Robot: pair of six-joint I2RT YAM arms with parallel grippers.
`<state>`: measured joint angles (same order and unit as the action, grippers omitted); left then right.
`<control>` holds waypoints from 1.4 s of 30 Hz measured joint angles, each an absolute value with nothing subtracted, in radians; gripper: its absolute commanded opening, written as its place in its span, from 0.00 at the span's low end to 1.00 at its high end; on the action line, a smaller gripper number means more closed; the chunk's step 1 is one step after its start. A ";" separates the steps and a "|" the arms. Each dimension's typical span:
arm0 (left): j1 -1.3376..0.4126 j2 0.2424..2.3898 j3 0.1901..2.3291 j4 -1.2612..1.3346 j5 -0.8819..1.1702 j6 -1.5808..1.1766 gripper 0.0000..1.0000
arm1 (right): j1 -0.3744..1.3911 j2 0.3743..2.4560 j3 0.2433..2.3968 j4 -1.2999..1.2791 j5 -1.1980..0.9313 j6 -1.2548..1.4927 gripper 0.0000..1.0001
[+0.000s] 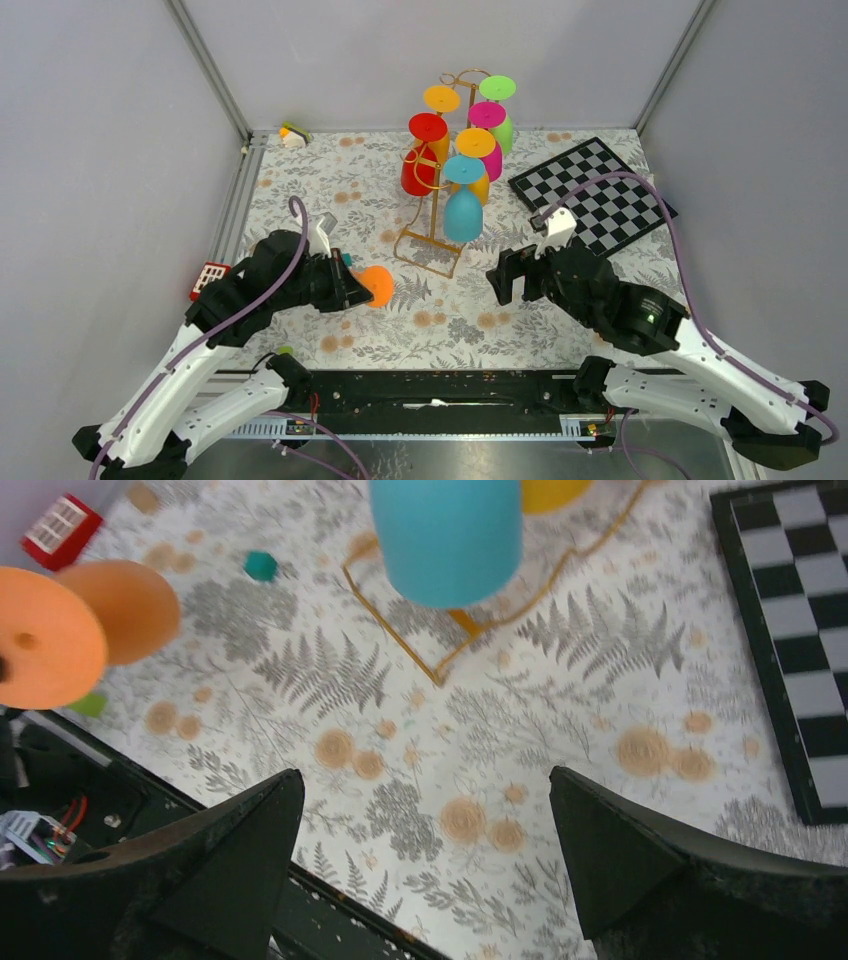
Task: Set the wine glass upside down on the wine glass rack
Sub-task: Turn the wine glass upside down at the wine rack.
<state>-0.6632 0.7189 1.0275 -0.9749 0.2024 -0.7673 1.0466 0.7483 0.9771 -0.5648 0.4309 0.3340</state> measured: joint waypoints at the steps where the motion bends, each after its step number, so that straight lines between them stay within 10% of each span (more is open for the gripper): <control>1: -0.662 0.726 1.028 -0.972 0.207 -0.765 0.00 | 1.019 0.760 0.977 -0.589 0.410 0.348 1.00; 20: -0.492 0.782 0.973 -0.758 0.493 -0.781 0.00 | 0.651 0.799 0.852 -0.735 0.128 0.507 0.99; 42: -0.299 0.862 0.949 -0.599 0.711 -0.863 0.00 | 0.630 0.824 0.815 -0.806 0.108 0.508 1.00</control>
<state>-0.2989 0.8623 0.9489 -0.5987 0.7109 -0.8635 0.6300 0.8238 0.8154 -0.8059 0.1081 0.5083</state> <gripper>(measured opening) 0.033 0.994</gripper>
